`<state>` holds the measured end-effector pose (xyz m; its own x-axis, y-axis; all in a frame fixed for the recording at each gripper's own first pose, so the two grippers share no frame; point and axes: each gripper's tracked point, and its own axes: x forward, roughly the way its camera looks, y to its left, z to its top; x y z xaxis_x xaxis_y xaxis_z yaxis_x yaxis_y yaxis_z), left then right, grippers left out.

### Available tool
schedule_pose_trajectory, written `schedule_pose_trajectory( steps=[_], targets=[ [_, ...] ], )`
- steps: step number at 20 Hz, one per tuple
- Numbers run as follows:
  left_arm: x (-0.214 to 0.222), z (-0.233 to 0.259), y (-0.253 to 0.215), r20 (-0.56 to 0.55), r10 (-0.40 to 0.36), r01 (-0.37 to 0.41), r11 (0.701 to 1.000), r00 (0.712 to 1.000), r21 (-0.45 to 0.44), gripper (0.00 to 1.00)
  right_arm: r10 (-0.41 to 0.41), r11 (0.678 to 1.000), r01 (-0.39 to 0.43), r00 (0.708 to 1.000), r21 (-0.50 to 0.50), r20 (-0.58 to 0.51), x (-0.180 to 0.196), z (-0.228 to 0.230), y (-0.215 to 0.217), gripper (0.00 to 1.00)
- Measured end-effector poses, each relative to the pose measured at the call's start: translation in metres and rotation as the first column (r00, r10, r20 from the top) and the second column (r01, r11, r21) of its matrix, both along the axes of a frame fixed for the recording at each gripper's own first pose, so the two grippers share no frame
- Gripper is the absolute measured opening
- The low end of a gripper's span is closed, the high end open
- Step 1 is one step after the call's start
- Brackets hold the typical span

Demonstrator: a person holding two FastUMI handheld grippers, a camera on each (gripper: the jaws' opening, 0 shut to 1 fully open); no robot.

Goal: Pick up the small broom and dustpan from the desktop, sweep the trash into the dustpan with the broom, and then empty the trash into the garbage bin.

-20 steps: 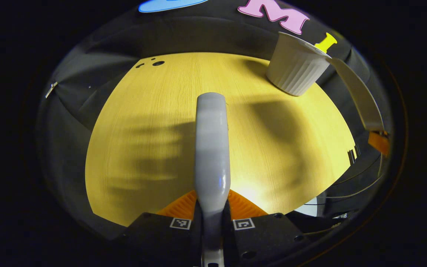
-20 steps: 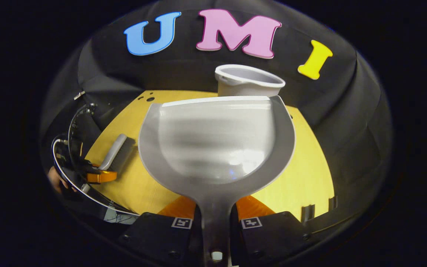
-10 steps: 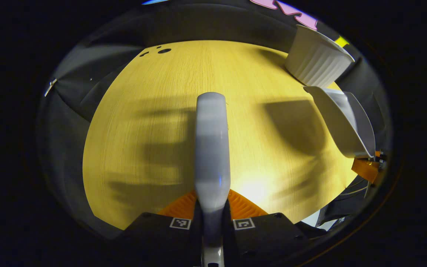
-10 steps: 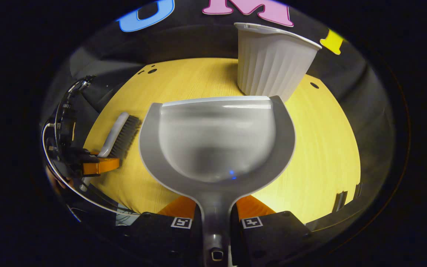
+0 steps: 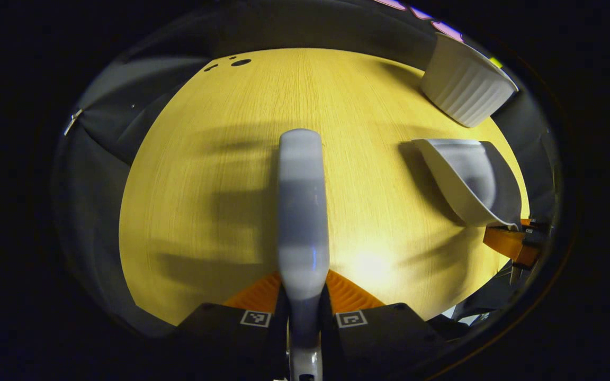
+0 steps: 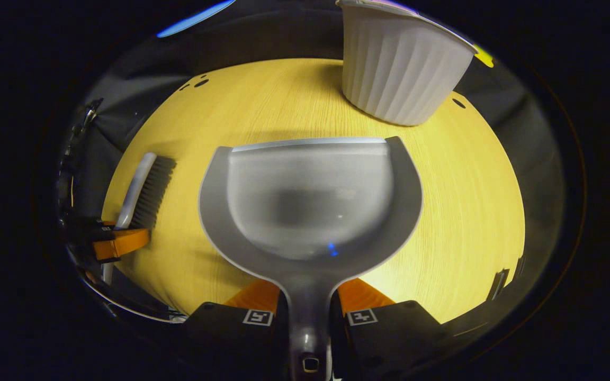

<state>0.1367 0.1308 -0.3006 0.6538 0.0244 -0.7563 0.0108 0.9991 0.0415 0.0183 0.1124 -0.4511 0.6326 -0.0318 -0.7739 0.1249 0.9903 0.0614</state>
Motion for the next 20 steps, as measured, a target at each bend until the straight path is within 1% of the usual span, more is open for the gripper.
schedule_pose_trajectory(
  steps=[1,2,3,4,5,6,7,8,9,10,11,12,13,15,17,20],
  targets=[
    [-0.002,-0.002,-0.002,0.001,-0.006,0.006,1.000,1.000,0.000,0.31,0.000,1.000,0.000,1.000,-0.001,-0.010,0.000,-0.004,-0.001,0.36],
    [-0.006,-0.003,-0.005,0.003,-0.014,0.014,1.000,1.000,-0.003,0.30,0.000,1.000,0.000,1.000,-0.001,-0.017,0.000,-0.006,-0.001,0.36],
    [-0.013,-0.001,-0.006,0.005,-0.017,0.017,1.000,1.000,-0.002,0.34,0.002,1.000,-0.002,1.000,0.005,-0.014,0.000,-0.004,0.000,0.36],
    [-0.013,0.000,-0.007,0.005,-0.016,0.016,1.000,1.000,0.000,0.34,-0.001,1.000,0.001,1.000,0.009,-0.001,0.002,-0.001,-0.002,0.31],
    [-0.013,0.000,-0.009,0.005,-0.017,0.017,1.000,1.000,-0.003,0.35,-0.002,1.000,0.002,1.000,0.017,0.009,0.002,0.001,0.000,0.40],
    [-0.015,0.000,-0.011,0.005,-0.020,0.020,1.000,1.000,-0.007,0.34,-0.004,1.000,0.003,1.000,0.020,0.013,0.002,0.003,0.000,0.45],
    [-0.016,-0.001,-0.012,0.005,-0.023,0.023,1.000,1.000,-0.010,0.42,-0.004,1.000,0.004,1.000,0.020,0.020,0.002,0.007,0.000,0.47],
    [-0.018,0.000,-0.012,0.010,-0.026,0.027,1.000,1.000,-0.014,0.46,0.000,1.000,-0.001,1.000,0.020,0.028,0.002,0.011,0.000,0.47],
    [-0.020,0.004,-0.015,0.019,-0.033,0.034,0.999,0.999,-0.020,0.51,0.004,1.000,-0.005,0.999,0.022,0.041,0.003,0.017,0.001,0.66],
    [-0.023,0.006,-0.017,0.030,-0.042,0.043,0.999,0.999,-0.029,0.64,0.007,1.000,-0.009,0.998,0.030,0.058,0.005,0.022,0.002,0.74],
    [-0.028,0.011,-0.019,0.040,-0.044,0.046,0.998,0.998,-0.035,0.78,0.008,0.999,-0.011,0.997,0.041,0.071,0.005,0.027,0.003,0.90],
    [-0.031,0.015,-0.024,0.050,-0.052,0.054,0.997,0.997,-0.051,0.92,0.004,0.999,-0.008,0.996,0.048,0.085,0.000,0.035,0.003,0.99],
    [-0.035,0.021,-0.027,0.064,-0.051,0.055,0.997,0.997,-0.057,0.99,-0.001,0.998,-0.004,0.995,0.055,0.102,-0.001,0.042,0.002,1.00],
    [-0.043,0.038,-0.033,0.116,-0.054,0.060,0.997,0.992,-0.054,0.96,-0.013,0.998,0.002,0.987,0.069,0.159,-0.006,0.064,0.001,1.00],
    [-0.049,0.062,-0.038,0.192,-0.054,0.066,0.996,0.980,-0.056,0.96,-0.028,0.997,0.012,0.972,0.072,0.232,-0.013,0.091,-0.003,1.00],
    [-0.059,0.108,-0.051,0.345,-0.044,0.079,0.993,0.938,-0.088,0.96,-0.080,0.995,0.050,0.929,0.089,0.361,-0.023,0.135,-0.013,1.00]
  ],
)
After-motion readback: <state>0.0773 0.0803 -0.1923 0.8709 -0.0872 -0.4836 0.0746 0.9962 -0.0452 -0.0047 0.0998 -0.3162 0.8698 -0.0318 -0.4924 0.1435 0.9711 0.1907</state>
